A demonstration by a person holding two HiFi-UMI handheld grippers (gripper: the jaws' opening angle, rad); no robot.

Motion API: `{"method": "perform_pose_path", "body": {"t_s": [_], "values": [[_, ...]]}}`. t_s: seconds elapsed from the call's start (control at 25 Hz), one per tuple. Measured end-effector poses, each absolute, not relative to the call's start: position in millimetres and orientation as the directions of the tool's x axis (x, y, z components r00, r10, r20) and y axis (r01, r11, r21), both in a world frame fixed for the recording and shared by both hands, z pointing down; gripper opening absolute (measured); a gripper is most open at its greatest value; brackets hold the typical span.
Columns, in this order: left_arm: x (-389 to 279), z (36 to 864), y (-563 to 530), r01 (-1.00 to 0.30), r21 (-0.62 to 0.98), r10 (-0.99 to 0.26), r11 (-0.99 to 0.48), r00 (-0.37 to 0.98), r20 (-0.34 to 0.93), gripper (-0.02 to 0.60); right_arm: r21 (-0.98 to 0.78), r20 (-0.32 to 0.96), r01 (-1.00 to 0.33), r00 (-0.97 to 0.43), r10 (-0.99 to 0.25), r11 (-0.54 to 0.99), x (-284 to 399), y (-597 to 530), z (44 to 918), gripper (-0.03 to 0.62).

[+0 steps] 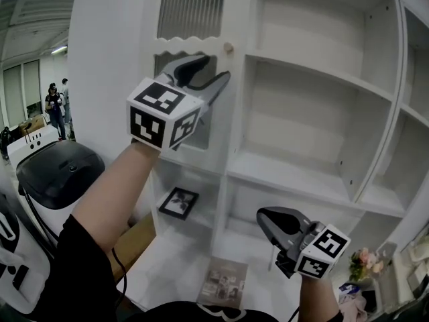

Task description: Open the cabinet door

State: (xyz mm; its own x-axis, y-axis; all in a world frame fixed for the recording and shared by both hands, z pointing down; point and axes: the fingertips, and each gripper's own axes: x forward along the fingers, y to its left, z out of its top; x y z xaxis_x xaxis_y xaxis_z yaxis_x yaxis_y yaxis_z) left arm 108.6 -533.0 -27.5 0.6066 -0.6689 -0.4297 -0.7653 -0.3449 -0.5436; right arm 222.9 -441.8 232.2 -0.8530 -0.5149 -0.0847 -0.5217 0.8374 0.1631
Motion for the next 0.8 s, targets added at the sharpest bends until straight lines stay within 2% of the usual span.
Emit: {"method": "perform_pose_path", "body": {"t_s": [0.2,0.48,0.64,0.8], "values": [[117,-53,-550,-0.786,-0.555,-0.693,-0.273,0.561,-0.453,0.190,0.154,-0.043,-0.512,-0.858,-0.512,0.845,217,-447,251,0.002],[126,-69,-568,-0.793,-0.547,-0.705,-0.268,0.549,-0.450,0.187,0.136,-0.038,-0.522,-0.852,-0.522,0.842,227,-457,260,0.002],[125,-75,-574,-0.797,-0.555,-0.708,-0.237,0.533,-0.463,0.125,0.121,-0.056,-0.533,-0.846,-0.530,0.838,238,-463,261,0.002],[128,-75,-575,-0.776,-0.583,-0.689,-0.241,0.560,-0.460,0.121,0.114,-0.060,-0.542,-0.840,-0.539,0.832,245,-466,264,0.002]]}}
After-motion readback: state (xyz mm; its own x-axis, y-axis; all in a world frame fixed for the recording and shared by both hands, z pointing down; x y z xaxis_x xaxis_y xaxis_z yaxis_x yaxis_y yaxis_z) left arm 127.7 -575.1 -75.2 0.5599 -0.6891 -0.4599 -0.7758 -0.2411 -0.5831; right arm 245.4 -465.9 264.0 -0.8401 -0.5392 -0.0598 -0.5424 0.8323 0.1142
